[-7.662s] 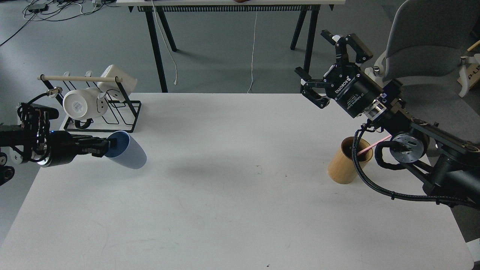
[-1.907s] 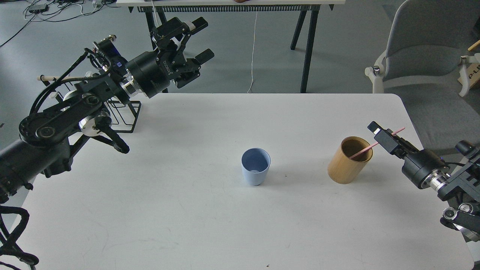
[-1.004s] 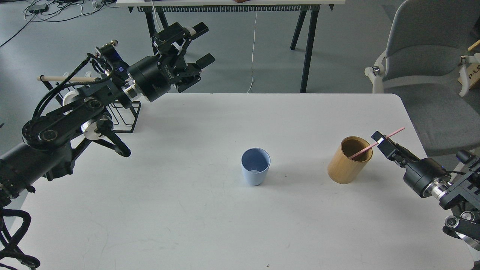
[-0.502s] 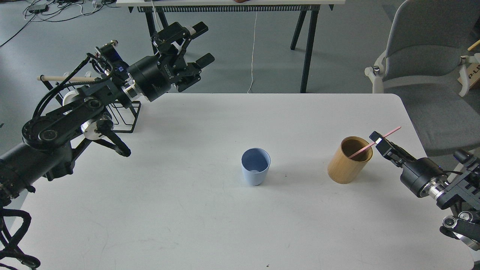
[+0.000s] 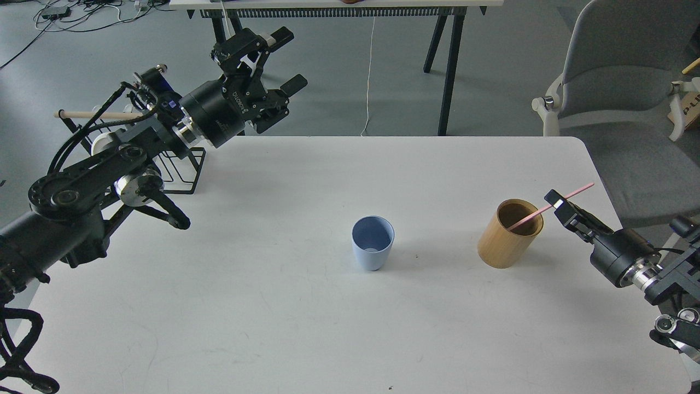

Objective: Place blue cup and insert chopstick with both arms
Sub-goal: 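Grasp the pink stick and lift it out of the tan cup, then carry the pink stick over the blue cup and lower it in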

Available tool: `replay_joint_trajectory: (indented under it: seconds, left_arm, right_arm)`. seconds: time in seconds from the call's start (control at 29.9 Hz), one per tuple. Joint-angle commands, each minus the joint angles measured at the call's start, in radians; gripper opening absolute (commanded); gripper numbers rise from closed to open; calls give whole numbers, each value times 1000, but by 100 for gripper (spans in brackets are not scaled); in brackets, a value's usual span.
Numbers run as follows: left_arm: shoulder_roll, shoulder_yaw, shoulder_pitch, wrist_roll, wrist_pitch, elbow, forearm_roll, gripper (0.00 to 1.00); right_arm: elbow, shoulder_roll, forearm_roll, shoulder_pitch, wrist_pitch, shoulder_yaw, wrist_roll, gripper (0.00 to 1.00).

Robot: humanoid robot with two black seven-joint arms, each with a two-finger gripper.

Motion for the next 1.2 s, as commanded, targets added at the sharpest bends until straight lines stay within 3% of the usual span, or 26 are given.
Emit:
replay_joint_trajectory:
  seconds: [0.0,0.43,0.6,0.64,0.8,0.94,1.17]
  left_arm:
    - [-1,0,2,0,0,0,0,90]
    - [-6,0,11,0,0,11,-2,90]
    - [-6,2,31,0,0,81,0,92]
    - [-6,2,38,0,0,101,0,92]
    - [-3,3,67,0,0,160,0,93]
    - [2,3,74,0,0,166,0,94]
    - [-1,2,74,0,0,183,0,94]
  right_arm:
    - [36,-48,2,6,0,2,0,7]
    - [312,-407,5,82,0,23,0,7]
    - [324,-425,0,199,0,20,0,7]
    - [315,-402,-6,228,0,20,0,7]
    - [179,-72,-54,334,0,-15,0,7]
    - [21,144,-72,470,0,-177,0,7]
    - [-85,375,-60,667,0,-395,0,7]
